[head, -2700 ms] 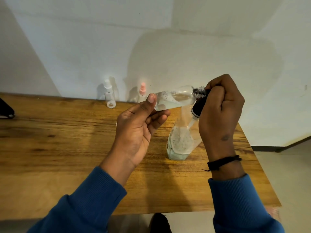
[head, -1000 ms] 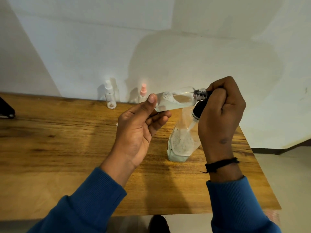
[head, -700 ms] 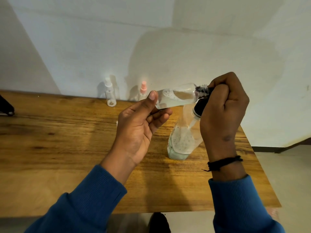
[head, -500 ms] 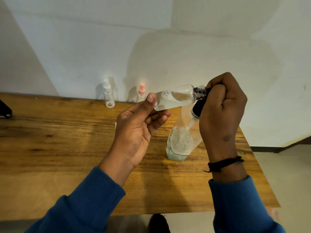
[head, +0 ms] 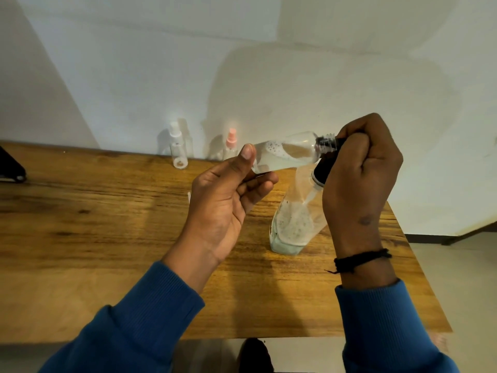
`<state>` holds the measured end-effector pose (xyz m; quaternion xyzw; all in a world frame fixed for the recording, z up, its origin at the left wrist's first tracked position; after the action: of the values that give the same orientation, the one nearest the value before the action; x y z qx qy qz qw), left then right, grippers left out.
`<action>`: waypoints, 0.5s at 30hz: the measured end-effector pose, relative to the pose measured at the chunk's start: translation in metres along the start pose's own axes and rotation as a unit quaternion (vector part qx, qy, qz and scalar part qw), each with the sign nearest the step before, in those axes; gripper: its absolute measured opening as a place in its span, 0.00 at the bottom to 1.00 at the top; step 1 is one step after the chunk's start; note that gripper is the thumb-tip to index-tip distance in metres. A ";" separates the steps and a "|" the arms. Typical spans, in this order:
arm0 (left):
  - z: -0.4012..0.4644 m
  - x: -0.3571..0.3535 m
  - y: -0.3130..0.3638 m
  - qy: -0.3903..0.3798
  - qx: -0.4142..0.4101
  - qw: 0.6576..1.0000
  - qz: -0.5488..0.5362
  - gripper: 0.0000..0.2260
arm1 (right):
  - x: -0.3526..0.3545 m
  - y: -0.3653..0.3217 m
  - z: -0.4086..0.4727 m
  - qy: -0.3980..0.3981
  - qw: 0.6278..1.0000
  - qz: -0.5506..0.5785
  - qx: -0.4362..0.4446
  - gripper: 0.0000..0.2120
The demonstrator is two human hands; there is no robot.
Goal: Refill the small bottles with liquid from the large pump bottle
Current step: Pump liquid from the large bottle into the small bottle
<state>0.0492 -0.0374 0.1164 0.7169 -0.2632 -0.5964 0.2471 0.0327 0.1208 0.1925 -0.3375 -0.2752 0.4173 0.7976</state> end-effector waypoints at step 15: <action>-0.001 0.000 0.001 0.002 0.007 1.000 -0.005 0.17 | 0.002 0.002 0.002 -0.013 1.000 0.006 -0.005 0.12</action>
<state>0.0500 -0.0381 0.1171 0.7213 -0.2635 -0.5942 0.2392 0.0317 0.1236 0.1924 -0.3379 -0.2859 0.4255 0.7894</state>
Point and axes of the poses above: each hand's wrist, its own z-axis towards the middle knuckle, its own x-axis out of the back of the hand, y = z × x, the point moved 6 cm from there along z, towards the middle knuckle, and after that the axes turned 1 degree about -z, right-handed, at the moved point
